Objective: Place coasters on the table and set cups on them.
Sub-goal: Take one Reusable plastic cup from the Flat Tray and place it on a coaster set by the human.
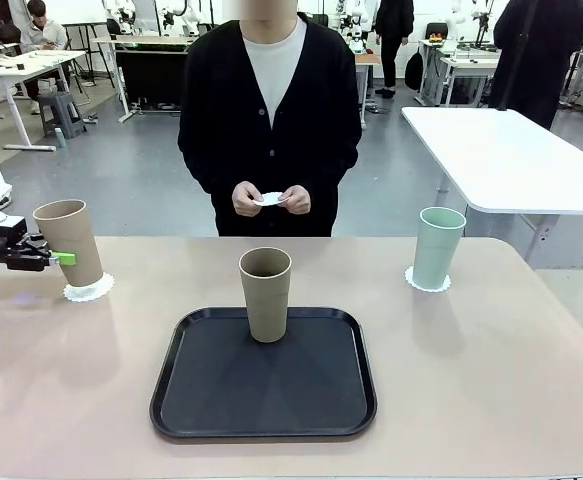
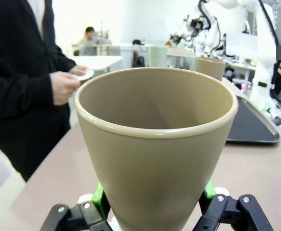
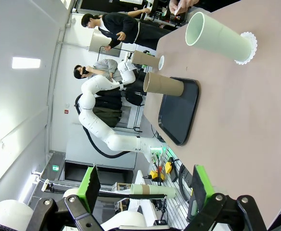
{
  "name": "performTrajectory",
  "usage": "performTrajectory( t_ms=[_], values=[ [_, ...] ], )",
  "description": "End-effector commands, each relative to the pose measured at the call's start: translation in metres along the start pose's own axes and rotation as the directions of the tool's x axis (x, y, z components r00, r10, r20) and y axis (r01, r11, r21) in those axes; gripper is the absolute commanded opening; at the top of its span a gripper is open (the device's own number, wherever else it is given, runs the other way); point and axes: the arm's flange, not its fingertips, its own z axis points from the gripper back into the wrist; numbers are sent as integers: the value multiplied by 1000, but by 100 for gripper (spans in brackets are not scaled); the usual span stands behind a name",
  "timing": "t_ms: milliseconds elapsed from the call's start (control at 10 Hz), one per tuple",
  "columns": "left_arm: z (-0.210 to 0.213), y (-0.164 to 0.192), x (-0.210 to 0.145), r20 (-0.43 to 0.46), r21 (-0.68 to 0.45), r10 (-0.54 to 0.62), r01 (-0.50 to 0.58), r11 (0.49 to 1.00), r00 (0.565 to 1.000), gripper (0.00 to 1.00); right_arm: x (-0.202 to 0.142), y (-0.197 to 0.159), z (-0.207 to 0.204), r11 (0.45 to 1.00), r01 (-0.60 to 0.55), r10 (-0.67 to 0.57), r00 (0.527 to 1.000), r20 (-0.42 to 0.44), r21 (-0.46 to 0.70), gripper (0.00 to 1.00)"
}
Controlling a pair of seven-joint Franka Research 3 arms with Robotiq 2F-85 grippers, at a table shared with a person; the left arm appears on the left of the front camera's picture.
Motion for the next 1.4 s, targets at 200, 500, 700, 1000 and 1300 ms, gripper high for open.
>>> performTrajectory(
  t_ms=[200, 500, 700, 1000, 1300],
  values=[
    [3, 9, -6, -19, 12, -45, 45, 999, 999, 85, 0, 2, 0, 1000, 1, -1, 1000, -2, -3, 100],
    [3, 5, -9, -33, -4, -75, 75, 997, 997, 85, 0, 2, 0, 1000, 1, -1, 1000, -2, -3, 100],
    [1, 4, -10, -26, -7, -77, 77, 997, 997, 85, 0, 2, 0, 1000, 1, -1, 1000, -2, -3, 100],
    [1, -2, -12, -25, -29, -99, 98, 995, 995, 85, 0, 2, 0, 1000, 1, -1, 1000, -2, -3, 100],
    [1, -2, -17, -35, -37, -96, 94, 995, 995, 85, 0, 2, 0, 1000, 1, -1, 1000, -2, -3, 100]
  ],
)
